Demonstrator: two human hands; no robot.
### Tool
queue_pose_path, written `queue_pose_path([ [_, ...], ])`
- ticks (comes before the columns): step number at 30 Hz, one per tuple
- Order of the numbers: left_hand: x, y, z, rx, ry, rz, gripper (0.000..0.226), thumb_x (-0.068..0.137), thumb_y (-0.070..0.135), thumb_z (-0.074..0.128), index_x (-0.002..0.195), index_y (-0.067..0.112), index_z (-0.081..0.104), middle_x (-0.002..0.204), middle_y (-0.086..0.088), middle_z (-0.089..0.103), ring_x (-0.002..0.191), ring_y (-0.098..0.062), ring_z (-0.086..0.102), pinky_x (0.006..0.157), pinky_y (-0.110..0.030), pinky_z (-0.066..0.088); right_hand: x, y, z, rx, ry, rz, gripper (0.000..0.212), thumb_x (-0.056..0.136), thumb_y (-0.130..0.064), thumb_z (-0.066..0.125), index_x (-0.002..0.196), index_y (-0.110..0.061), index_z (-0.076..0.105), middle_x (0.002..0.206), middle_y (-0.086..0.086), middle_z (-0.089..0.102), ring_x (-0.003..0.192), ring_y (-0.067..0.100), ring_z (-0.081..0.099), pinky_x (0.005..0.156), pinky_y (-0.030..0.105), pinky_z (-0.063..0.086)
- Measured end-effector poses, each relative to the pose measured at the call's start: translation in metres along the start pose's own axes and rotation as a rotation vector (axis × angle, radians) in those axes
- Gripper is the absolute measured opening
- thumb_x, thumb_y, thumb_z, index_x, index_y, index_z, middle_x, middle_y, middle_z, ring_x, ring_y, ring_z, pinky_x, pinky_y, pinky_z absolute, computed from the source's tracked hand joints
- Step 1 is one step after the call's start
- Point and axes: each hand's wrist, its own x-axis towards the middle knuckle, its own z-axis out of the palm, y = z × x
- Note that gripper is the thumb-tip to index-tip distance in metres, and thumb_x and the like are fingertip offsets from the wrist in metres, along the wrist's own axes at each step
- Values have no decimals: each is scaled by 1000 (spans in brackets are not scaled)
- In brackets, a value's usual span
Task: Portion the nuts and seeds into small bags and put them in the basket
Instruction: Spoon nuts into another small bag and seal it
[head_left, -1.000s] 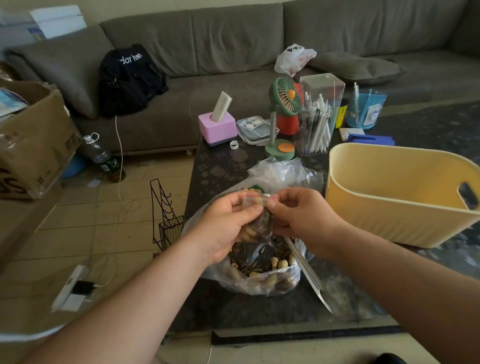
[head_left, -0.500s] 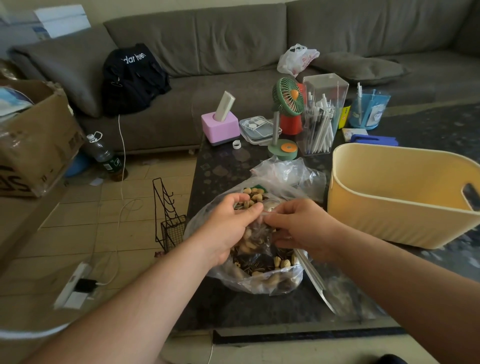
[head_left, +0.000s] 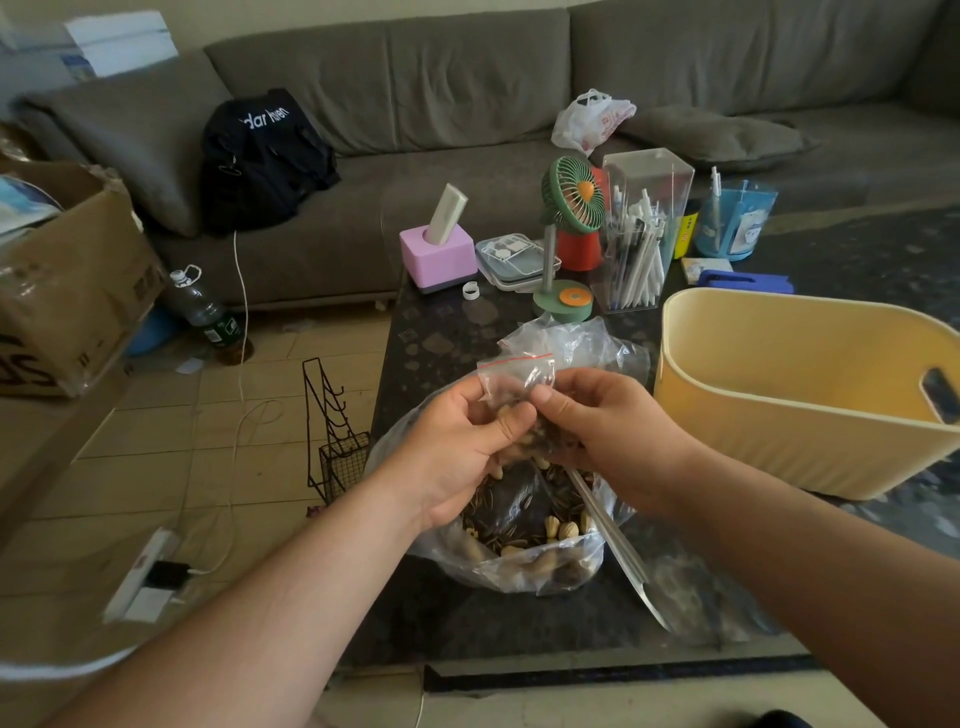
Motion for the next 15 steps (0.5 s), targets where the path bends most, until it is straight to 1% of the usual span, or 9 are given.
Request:
queue_pose_path([
  [2,0,0,1,-20,-22,20,49,77,23,81,123,16,67,100,-10,73,86,-23,71,69,-29,55,0,0,0,-59,31,-66,20,94,-22,75,108,-7,74,104,21,77,102,39,75,88,51,64],
  [4,1,-2,0,-25,-49,22,58,72,25,90,126,18,69,111,-14,74,105,-32,72,95,-46,55,1,1,-2,-113,97,-144,10,94,-18,77,102,-12,77,99,19,78,97,40,76,88,54,63],
  [5,2,-4,-2,-30,-37,32,59,71,22,92,126,19,70,115,-15,75,112,-36,72,103,-54,49,1,1,-2,-114,105,-158,9,93,-16,78,102,-13,77,99,19,78,97,39,76,89,55,63],
  [6,2,-4,-1,-35,-17,39,60,71,19,91,127,19,70,116,-16,76,116,-40,71,105,-57,45,1,1,-2,-82,91,-156,11,93,-14,78,103,-11,77,101,20,77,98,40,76,91,56,62],
  [8,2,-1,-1,-38,-1,39,62,74,15,86,132,16,66,116,-17,77,118,-45,70,95,-50,49,0,0,-1,36,25,-126,20,91,-9,77,110,-5,74,109,28,74,104,43,74,95,57,60],
  [10,1,2,-1,-40,-20,43,57,81,5,79,135,12,63,112,-16,79,107,-34,76,81,-34,59,-1,0,-1,66,-1,-118,28,88,-6,78,115,-2,71,116,33,68,106,45,73,96,56,60],
  [12,-1,5,-3,-32,-38,38,53,87,-10,71,136,7,61,105,-14,78,93,-22,78,69,-25,60,-1,0,-1,36,23,-109,28,88,-3,78,115,-4,71,120,37,63,106,47,72,93,55,61],
  [13,-1,4,-5,-20,-39,42,53,87,-15,70,136,5,62,106,-14,78,93,-21,77,70,-25,60,-1,1,-1,41,27,-90,27,89,-3,78,115,-4,71,121,38,62,107,47,72,93,54,62],
  [15,1,3,-6,5,-42,72,58,81,-12,76,136,4,63,114,-18,75,104,-26,73,79,-31,61,-1,0,0,91,5,-39,26,91,-2,75,117,-2,70,121,36,65,106,45,73,93,52,61],
])
